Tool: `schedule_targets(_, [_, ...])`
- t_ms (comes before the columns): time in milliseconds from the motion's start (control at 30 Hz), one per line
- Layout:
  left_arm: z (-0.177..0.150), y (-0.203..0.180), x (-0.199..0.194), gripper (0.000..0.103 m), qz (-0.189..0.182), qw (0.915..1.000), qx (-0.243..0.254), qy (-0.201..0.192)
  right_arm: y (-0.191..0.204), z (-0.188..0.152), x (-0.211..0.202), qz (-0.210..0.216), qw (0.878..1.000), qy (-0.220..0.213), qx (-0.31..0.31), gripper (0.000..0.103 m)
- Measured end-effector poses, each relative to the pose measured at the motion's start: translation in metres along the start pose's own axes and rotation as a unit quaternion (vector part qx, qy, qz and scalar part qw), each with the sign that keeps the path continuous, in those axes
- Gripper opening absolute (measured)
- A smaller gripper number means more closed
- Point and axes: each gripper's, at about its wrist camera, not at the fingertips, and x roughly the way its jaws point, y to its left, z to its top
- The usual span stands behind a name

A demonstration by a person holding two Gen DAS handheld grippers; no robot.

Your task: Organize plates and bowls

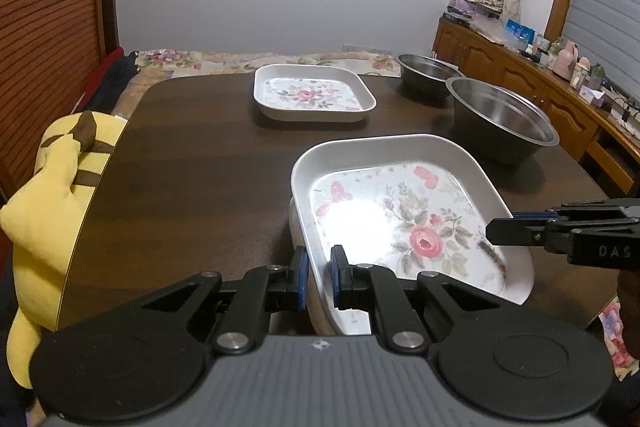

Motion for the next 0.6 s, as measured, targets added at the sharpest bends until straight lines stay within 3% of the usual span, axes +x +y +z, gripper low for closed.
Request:
schedule_targets(267, [-0.003,-0.003,0.001,0.012,0.019,0.9997,0.015,-0.003,0.011,-0.012,0.002,-0.022,0.999,-0.035,-0.018,0.014])
schedule_targets(600, [-0.004,0.000,0.003,0.012,0.016,0.9998,0.008,-0.005,0.005,-0.013,0.002,-0.021,0.999,-0.036,-0.011,0.015])
